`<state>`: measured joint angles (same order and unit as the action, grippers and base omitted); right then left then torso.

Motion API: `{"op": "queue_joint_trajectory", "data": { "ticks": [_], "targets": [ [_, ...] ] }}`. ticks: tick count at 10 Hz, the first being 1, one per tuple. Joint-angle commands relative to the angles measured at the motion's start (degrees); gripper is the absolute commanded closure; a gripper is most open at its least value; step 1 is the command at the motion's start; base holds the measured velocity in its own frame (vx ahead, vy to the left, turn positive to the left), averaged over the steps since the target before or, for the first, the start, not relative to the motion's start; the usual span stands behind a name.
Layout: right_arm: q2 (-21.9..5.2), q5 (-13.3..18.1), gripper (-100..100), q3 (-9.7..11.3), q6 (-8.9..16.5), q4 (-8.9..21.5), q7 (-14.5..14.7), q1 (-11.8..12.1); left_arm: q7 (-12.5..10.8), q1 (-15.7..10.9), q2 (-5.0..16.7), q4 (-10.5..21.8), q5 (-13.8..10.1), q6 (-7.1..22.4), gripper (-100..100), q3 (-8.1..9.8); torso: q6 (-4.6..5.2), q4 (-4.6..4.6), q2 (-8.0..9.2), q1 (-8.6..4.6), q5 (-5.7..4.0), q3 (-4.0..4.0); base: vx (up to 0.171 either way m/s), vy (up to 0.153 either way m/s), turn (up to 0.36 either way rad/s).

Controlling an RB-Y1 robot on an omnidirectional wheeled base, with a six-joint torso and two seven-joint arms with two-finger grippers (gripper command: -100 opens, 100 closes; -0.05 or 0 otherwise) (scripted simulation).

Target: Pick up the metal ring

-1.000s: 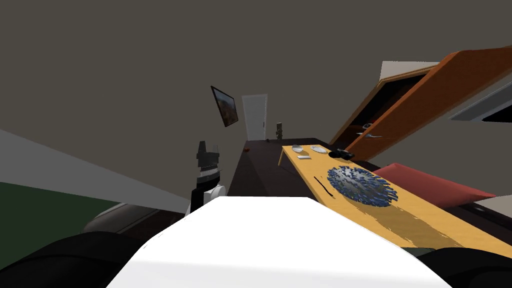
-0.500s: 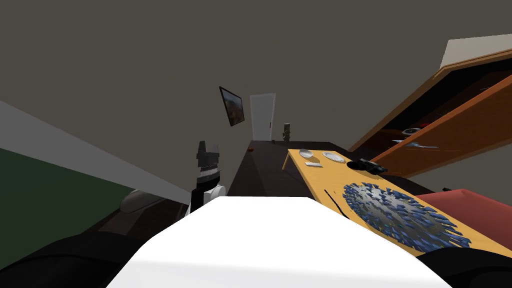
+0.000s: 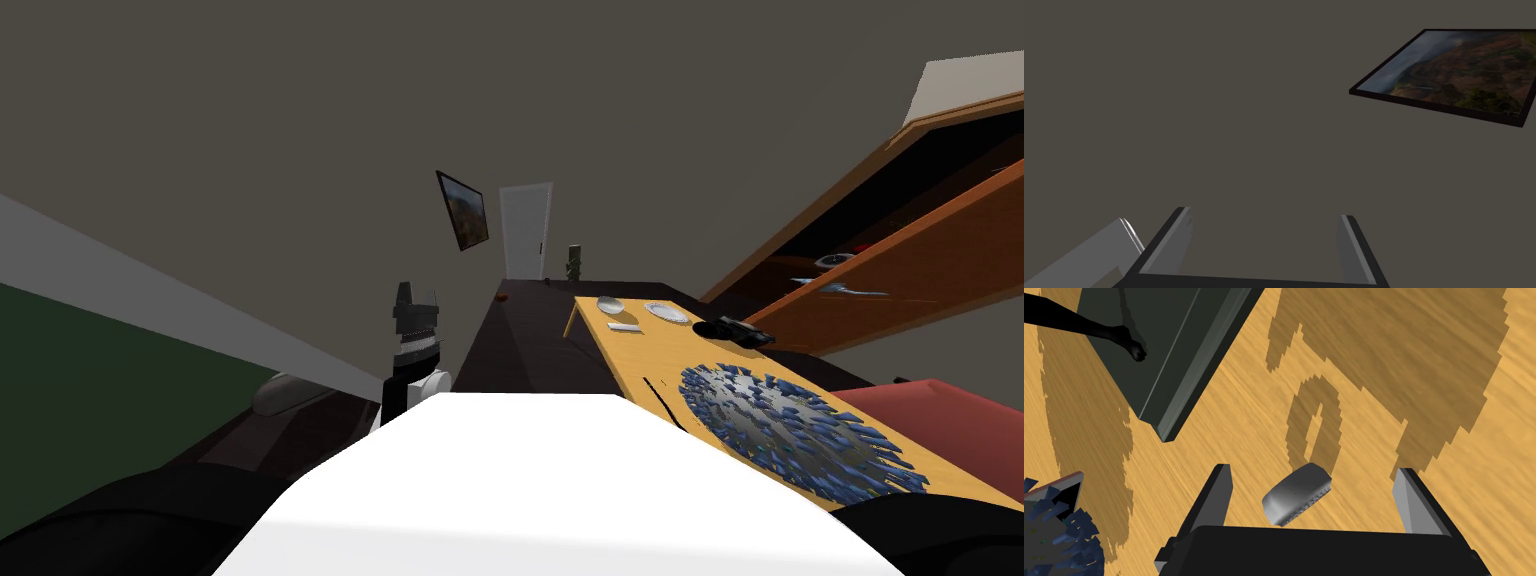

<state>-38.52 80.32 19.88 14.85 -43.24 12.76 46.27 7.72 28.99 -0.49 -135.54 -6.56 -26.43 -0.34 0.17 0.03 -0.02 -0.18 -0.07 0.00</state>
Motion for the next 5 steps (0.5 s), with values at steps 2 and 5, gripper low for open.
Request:
{"op": "queue_joint_trajectory", "data": {
  "ticks": [2,5],
  "targets": [
    [0.10,0.80,-100,0.36,0.08,0.57,-1.13,-0.41,0.00,0.00,-0.01,0.00,0.00,0.00,0,-0.01,0.03,0.00,-0.02,0.00,-0.05,0.00,-0.012,-0.005,0.002],
    [-0.12,0.83,100,0.23,0.26,0.68,-1.38,-0.45,0.00,0.01,0.00,0.00,0.00,0.00,0,0.00,0.13,0.03,0.02,-0.12,-0.31,0.03,0.000,-0.004,0.006]
  ]
}}
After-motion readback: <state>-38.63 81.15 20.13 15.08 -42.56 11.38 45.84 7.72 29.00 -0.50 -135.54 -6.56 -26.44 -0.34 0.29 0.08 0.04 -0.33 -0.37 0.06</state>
